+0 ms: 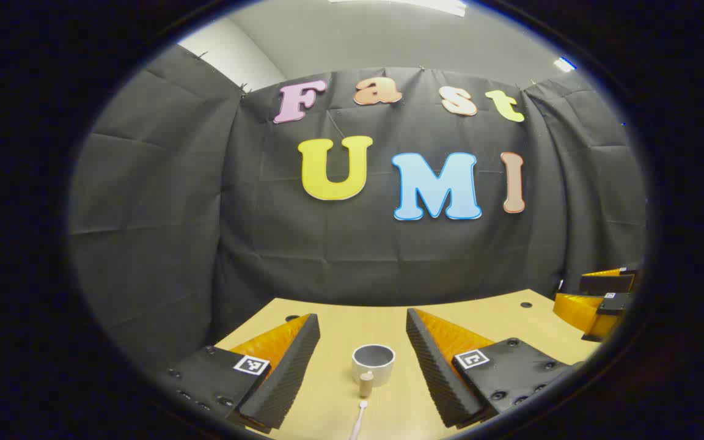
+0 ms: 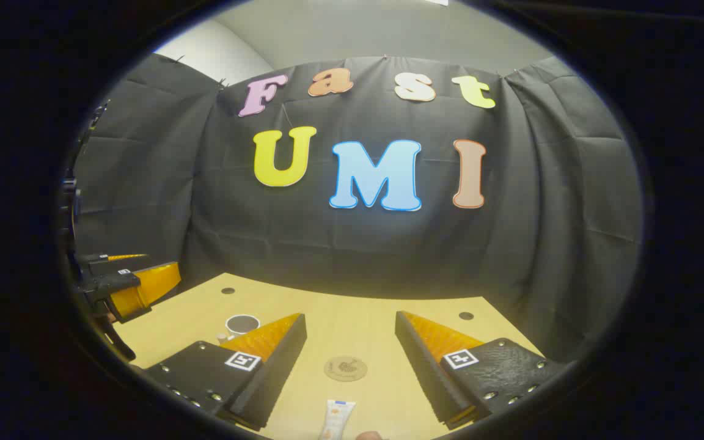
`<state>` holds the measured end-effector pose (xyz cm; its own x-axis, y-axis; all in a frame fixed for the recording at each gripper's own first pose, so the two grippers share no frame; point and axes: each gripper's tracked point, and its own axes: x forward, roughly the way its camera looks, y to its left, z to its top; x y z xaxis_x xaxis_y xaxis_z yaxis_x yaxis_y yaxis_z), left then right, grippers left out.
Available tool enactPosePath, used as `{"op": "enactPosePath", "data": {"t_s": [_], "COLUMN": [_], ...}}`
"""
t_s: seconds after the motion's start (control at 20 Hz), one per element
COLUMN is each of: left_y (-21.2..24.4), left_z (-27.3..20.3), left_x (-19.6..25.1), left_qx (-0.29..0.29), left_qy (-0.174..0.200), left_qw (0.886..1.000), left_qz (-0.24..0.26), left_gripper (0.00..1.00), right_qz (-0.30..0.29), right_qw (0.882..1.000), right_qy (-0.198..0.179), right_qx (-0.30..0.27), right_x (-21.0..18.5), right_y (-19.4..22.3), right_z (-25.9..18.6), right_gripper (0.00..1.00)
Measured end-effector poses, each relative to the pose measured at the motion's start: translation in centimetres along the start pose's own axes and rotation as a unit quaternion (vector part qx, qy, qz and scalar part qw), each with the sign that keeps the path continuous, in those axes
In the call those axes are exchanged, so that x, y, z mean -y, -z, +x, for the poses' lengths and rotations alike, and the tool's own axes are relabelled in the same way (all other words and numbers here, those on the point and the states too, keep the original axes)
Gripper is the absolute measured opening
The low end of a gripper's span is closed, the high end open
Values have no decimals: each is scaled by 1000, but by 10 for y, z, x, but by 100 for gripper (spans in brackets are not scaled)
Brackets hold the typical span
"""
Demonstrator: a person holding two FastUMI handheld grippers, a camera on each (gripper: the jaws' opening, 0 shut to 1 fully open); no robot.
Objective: Put the toothbrush and toothpaste on the desktop into the cup, then pick up the cup and place it on the coaster on the desktop.
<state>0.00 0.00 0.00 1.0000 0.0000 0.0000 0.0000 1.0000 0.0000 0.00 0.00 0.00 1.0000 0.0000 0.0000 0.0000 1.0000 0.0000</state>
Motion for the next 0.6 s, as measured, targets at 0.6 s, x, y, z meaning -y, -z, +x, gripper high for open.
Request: {"op": "enactPosePath", "data": {"t_s": [0.6], "left_y": [5], "left_z": [5], "left_x": [11], "left_qx": [-4], "left_qy": [15], "left_qw": [1000], "left_qz": [-3], "left_gripper": [100], "right_qz": [1], "right_qw": [1000], "right_qy": [9], "right_qx": [-1], "right_x": [7], "right_y": [4], "right_z": [-7], "right_gripper": [93]}}
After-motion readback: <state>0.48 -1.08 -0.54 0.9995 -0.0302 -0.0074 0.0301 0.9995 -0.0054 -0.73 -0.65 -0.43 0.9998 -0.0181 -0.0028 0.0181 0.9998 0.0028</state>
